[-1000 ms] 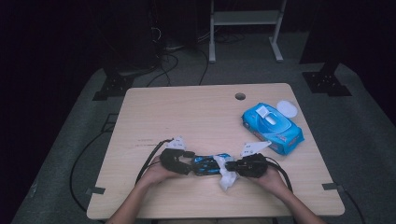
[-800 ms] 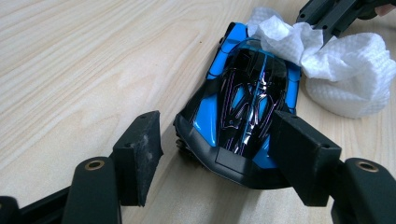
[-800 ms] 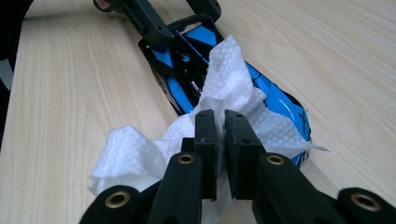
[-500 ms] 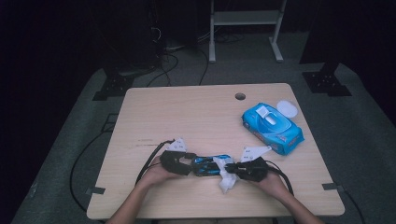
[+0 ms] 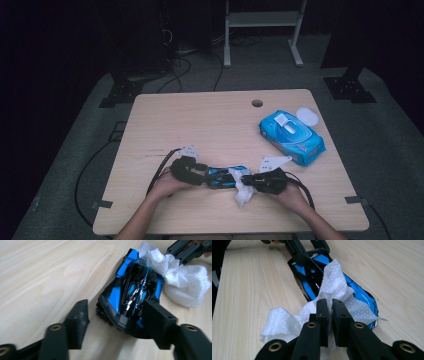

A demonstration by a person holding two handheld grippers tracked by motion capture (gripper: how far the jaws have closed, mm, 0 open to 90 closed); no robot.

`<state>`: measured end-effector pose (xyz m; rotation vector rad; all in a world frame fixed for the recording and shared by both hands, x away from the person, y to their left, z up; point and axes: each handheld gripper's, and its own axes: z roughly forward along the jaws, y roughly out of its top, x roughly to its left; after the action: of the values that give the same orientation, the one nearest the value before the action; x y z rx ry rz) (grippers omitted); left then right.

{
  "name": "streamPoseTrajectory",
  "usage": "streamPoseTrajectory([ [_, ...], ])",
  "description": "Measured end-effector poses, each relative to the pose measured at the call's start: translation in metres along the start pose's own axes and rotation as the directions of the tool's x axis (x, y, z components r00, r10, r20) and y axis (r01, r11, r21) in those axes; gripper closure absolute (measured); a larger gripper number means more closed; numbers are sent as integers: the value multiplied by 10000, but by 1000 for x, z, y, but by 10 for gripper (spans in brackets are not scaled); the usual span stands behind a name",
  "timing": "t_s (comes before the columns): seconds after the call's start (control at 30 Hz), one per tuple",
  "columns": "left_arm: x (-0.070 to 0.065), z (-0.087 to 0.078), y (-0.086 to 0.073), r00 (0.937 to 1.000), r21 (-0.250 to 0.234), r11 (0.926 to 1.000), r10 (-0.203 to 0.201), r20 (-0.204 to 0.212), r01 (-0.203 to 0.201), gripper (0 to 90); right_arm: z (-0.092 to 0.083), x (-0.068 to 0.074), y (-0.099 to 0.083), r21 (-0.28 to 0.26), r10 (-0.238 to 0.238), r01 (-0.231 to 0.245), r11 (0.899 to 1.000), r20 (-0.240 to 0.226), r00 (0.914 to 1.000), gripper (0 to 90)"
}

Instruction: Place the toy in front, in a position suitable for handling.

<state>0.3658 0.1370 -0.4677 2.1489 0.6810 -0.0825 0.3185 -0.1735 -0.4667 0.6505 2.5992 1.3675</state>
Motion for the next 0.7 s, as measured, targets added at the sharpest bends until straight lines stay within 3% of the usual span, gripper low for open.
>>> streamPoseTrajectory([
  [0.07, -1, -1, 1, 10000, 58, 10000, -20, 27, 20, 487, 0, 0, 0, -3, 11, -11, 10000, -5, 10000, 834],
  [0.27, -5, -4, -1, 9979, -92, 9986, 511, -390, -515, 523, 0, -1, -1, -56, 168, -168, 9998, -23, 9999, 832],
  [0.4, -12, -5, -1, 9840, -316, 9881, 1469, -1007, -1507, 550, -1, -1, -1, -55, 257, -257, 9997, -51, 9997, 829],
  [0.47, -13, -5, -2, 9807, -358, 9855, 1611, -1107, -1659, 546, -1, -2, -1, -53, 309, -309, 9995, -59, 9995, 829],
  [0.53, -12, -6, -1, 9856, -253, 9900, 1355, -1014, -1387, 547, -1, -2, -1, -80, 360, -360, 9993, -86, 9993, 829],
  [0.6, -7, -3, 2, 9957, 24, 9978, 668, -636, -668, 482, 0, -2, -1, -89, 369, -370, 9993, -107, 9993, 828],
  [0.7, 4, -4, 0, 9997, -345, 9991, -234, -41, 232, 489, -1, -3, -2, -145, 419, -420, 9990, -125, 9990, 827],
])
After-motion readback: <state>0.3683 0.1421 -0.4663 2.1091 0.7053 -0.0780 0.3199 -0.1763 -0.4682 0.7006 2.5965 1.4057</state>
